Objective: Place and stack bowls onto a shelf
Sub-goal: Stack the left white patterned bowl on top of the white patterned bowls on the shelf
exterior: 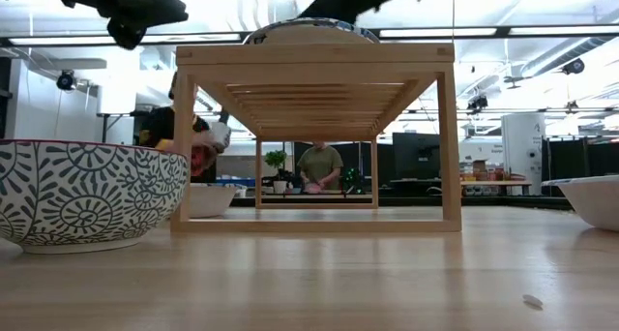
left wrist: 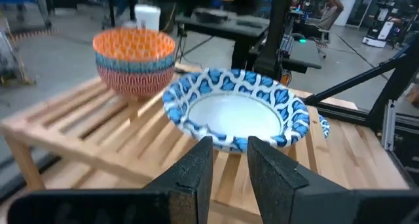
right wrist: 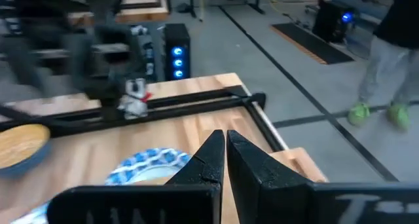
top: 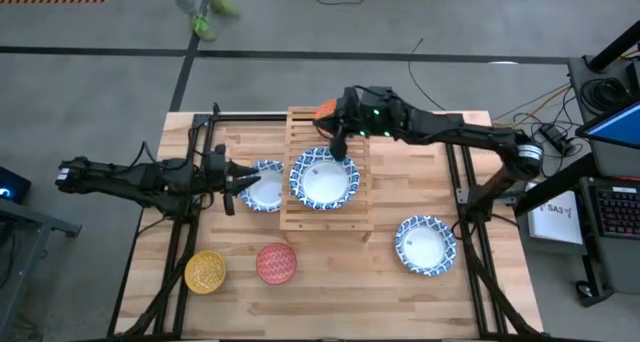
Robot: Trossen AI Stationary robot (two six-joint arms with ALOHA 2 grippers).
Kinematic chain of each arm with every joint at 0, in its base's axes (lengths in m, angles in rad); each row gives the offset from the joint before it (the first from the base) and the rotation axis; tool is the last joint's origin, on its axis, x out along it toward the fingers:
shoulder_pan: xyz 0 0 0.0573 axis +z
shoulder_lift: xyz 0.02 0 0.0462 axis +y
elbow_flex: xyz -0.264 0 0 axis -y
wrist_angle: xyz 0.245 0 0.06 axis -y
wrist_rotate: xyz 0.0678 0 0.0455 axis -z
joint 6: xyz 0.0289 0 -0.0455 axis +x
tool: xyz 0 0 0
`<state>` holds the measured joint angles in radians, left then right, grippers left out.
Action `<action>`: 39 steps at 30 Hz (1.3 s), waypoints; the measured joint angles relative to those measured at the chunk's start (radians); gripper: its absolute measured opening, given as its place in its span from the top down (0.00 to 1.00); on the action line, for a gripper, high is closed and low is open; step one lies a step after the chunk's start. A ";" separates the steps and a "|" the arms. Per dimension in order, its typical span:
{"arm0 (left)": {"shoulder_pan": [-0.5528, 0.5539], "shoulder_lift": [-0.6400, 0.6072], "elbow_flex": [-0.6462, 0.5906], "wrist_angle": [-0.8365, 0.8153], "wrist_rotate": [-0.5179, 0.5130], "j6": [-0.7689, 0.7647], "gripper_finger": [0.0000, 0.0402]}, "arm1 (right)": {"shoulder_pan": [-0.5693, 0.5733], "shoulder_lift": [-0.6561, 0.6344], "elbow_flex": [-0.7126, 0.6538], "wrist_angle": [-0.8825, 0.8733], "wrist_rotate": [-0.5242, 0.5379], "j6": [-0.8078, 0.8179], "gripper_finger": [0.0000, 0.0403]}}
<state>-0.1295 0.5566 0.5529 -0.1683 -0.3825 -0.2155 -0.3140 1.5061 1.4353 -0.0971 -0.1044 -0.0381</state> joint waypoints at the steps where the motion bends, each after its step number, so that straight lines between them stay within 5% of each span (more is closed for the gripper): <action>1: 0.000 0.003 0.000 -0.017 -0.001 -0.024 0.81 | 0.014 -0.023 -0.012 -0.007 -0.001 -0.003 0.98; 6: 0.000 0.032 0.000 -0.135 -0.002 -0.161 0.81 | 0.109 -0.168 -0.151 0.012 0.013 0.024 0.98; 19: 0.001 0.129 0.036 -0.450 -0.080 -0.497 0.81 | 0.482 -0.466 -0.506 0.071 0.305 0.108 0.98; 28: 0.002 0.274 0.130 -0.697 -0.080 -0.645 0.81 | 0.667 -0.459 -0.581 0.107 0.397 0.113 0.98; 39: 0.076 0.438 0.167 -0.801 -0.126 -0.665 0.78 | 0.725 -0.369 -0.585 0.138 0.422 0.144 0.98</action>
<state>-0.0535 0.9948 0.7200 -0.9692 -0.5080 -0.8805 0.4110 1.1375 0.8505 0.0413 0.3180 0.1056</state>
